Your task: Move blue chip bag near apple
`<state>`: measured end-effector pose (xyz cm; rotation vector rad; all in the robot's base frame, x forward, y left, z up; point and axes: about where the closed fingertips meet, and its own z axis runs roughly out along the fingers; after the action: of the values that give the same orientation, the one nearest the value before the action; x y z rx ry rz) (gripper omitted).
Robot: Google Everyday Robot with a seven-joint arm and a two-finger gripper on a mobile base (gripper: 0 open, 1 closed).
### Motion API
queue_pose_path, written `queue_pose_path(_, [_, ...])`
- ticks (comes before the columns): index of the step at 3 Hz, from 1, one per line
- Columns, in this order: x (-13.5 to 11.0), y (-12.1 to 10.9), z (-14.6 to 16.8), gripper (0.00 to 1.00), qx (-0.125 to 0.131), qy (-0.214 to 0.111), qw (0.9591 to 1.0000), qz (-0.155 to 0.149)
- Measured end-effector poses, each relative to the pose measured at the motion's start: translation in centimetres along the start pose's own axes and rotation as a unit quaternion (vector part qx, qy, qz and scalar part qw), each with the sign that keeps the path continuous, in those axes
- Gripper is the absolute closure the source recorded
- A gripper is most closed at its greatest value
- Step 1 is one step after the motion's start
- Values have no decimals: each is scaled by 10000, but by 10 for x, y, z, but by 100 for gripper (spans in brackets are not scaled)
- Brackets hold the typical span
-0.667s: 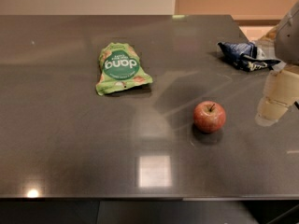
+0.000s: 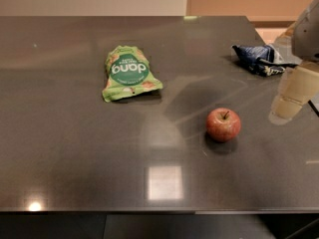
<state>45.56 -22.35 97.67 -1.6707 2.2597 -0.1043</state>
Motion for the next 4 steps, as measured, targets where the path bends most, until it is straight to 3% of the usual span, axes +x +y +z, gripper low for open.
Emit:
queue_pose_path(1, [3,-31,12,0,77,-67,9993,356])
queue_pose_path(2, [14,-74,32,0,239,-217,9960,837])
queue_pose_path(4, [34,-137,71,0,426,-554,9880,1375])
